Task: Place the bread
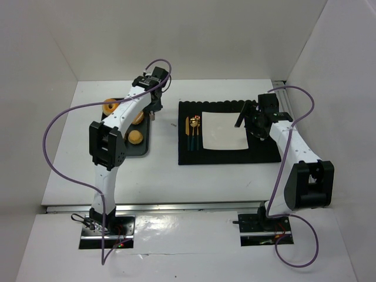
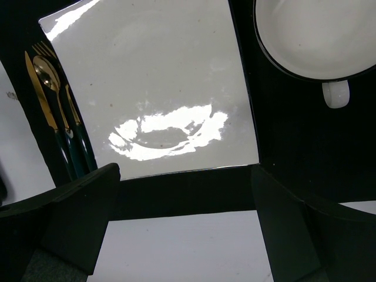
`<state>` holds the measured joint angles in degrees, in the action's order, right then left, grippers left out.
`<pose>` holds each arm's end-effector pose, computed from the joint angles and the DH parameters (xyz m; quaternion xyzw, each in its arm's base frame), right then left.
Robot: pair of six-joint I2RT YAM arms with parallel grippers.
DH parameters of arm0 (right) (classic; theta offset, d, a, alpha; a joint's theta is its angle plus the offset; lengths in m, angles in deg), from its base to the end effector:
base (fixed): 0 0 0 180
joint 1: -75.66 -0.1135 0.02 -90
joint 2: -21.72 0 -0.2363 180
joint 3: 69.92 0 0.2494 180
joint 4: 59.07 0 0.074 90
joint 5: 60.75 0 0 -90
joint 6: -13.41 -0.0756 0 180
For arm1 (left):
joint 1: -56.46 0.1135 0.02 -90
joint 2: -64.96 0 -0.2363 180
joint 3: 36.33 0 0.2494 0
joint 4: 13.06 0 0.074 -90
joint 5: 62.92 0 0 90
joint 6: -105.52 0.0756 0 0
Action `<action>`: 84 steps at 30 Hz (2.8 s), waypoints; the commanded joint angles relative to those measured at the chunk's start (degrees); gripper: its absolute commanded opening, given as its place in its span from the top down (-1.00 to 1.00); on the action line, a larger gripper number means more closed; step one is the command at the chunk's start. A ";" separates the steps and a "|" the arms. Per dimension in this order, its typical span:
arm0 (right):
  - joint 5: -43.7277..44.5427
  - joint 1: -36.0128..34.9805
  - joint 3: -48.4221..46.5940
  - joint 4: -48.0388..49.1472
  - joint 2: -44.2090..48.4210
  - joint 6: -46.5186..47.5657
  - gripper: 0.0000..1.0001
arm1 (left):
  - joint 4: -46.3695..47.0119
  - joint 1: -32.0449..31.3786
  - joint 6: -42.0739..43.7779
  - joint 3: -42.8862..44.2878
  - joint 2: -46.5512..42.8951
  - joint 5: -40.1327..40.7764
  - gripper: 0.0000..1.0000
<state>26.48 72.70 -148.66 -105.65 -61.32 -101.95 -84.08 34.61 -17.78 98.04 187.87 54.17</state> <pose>0.3338 0.0209 0.2134 0.1750 0.9256 0.1040 0.3190 0.4439 -0.1409 0.2396 -0.1548 0.9273 0.0822 0.3308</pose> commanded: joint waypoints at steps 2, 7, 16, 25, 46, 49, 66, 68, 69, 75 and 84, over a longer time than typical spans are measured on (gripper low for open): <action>0.39 0.41 -1.28 0.50 0.52 1.11 -0.99 | -2.13 -0.74 -1.15 3.65 -0.74 2.62 0.48; 0.39 0.41 -1.28 0.50 0.52 1.11 -0.99 | -4.42 -1.36 -1.15 3.66 -7.14 5.25 0.89; -0.40 0.41 -1.80 2.61 1.48 0.05 -0.99 | -1.61 -7.76 1.04 -2.22 -19.72 7.45 1.00; 11.44 0.41 -7.17 -2.67 11.13 -4.23 -0.99 | 7.08 -19.72 1.06 0.59 -16.57 -7.66 1.00; 22.02 0.41 -7.96 -4.51 27.33 -2.14 -0.99 | 20.01 -31.50 -2.12 2.16 0.49 -21.11 0.61; 20.79 0.41 -7.96 -4.51 26.80 -2.14 -0.99 | 19.31 -32.03 -1.59 1.21 -1.17 -22.17 0.05; 17.71 0.41 -8.48 -3.37 24.33 -2.14 -0.99 | 13.35 -26.07 -0.45 -7.30 -20.59 -11.99 -0.23; 17.09 0.41 -7.70 -2.75 24.33 -2.14 -0.99 | 12.72 -22.13 0.08 -10.39 -24.11 -10.58 -0.23; 16.39 0.41 -7.08 -2.75 24.33 -2.14 -0.99 | 12.11 -20.62 0.77 -14.23 -27.69 -10.05 -0.18; 13.58 0.41 -7.08 -1.70 23.64 -2.14 -0.99 | 12.20 -3.60 2.19 -26.83 -36.33 -11.09 -0.19; 9.10 0.41 -6.55 -1.17 20.56 -2.75 -0.99 | 12.80 7.69 1.04 -31.50 -33.19 -8.99 -0.28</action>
<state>38.11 72.72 -155.46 -109.11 -40.03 -104.44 -73.33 41.04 -17.08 66.28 152.79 44.23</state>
